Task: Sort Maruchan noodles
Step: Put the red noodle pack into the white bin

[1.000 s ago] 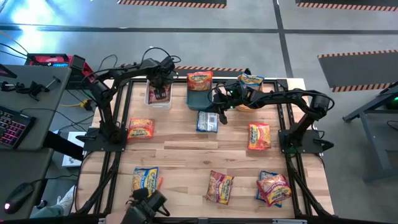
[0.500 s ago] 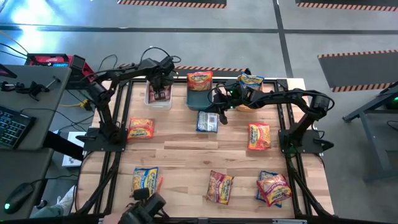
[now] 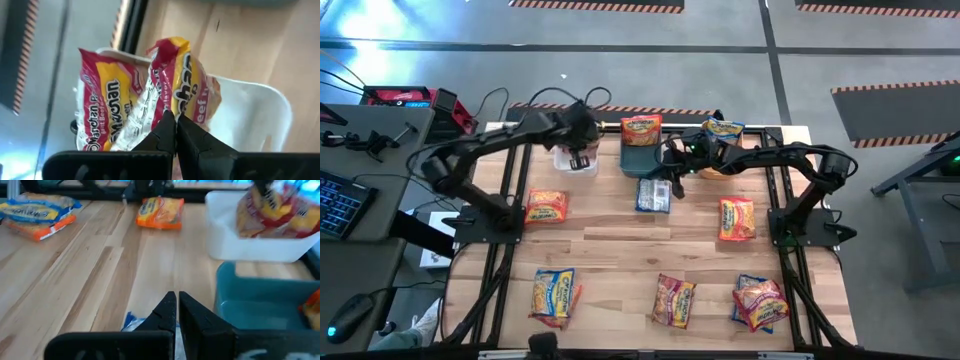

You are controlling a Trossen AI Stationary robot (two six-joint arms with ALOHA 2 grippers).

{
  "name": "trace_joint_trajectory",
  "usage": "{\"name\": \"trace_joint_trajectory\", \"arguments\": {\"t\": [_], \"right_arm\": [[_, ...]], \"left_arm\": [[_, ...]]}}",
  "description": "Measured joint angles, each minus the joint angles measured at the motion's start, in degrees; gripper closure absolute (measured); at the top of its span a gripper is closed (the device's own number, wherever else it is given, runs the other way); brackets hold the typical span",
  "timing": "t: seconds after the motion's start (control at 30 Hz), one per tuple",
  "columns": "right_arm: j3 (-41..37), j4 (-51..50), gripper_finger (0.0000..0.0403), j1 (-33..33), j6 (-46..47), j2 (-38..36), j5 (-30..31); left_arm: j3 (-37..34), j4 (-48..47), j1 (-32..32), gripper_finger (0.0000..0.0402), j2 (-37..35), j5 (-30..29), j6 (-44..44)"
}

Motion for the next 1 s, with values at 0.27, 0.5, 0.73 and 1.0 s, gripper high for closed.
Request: {"name": "trace_joint_trajectory", "arguments": {"t": [0.27,0.5,0.73,1.0], "right_arm": [[1.13,19.68,0.0380,1.42,12.45,6.64,2.97],[10.66,13.22,0.0250,1.66,20.47,10.74,4.19],[19.72,5.40,0.0130,1.51,21.05,13.74,5.53],[23.02,9.22,0.0121,0.85,23.99,15.66,-0.51]], "left_arm": [[-8.83,9.73,-9.38,0.0401,-10.86,-12.74,-4.47],[-8.73,12.38,-15.64,0.0401,-16.84,-16.06,-7.08],[-8.73,15.19,-21.82,0.0401,-19.69,-16.48,-7.76],[-8.71,17.11,-25.80,0.0401,-19.95,-16.62,-7.85]]}}
